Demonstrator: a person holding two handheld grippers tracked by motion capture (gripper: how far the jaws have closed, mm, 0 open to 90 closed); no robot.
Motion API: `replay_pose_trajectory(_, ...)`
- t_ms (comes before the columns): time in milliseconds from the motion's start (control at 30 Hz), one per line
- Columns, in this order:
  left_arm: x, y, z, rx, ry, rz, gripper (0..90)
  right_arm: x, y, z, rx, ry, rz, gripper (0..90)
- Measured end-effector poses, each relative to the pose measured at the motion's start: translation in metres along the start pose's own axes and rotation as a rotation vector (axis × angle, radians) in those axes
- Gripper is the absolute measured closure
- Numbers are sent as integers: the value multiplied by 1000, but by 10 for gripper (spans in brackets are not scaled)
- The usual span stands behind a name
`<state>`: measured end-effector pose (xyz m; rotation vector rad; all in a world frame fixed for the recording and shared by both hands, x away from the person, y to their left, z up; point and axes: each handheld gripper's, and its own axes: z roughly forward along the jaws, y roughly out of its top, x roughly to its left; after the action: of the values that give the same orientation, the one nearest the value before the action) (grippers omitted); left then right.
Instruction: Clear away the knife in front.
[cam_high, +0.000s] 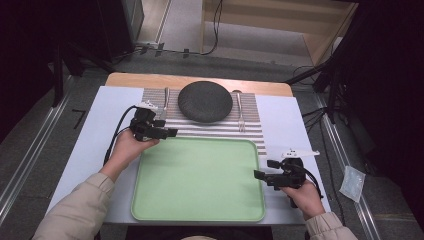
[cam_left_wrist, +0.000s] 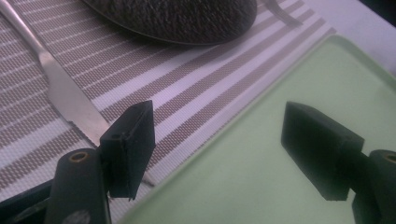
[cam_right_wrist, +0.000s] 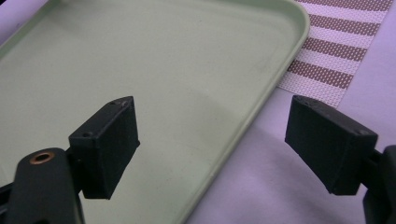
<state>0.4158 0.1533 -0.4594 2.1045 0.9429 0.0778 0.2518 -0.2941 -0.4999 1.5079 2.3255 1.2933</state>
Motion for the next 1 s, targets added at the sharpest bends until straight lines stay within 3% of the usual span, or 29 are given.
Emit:
replay_pose_trajectory(367, 19, 19, 9, -6, 60, -40, 268, 0, 0, 0, -2, -4, 2, 154)
replay_pose_trajectory(600, 32, 25, 10, -38, 104, -73, 270, -2, 0, 0, -2, -13, 6, 154)
replay_pose_trajectory(1000, 43, 44, 18, -40, 149, -78, 272, -2, 0, -1, -8, -16, 8, 154)
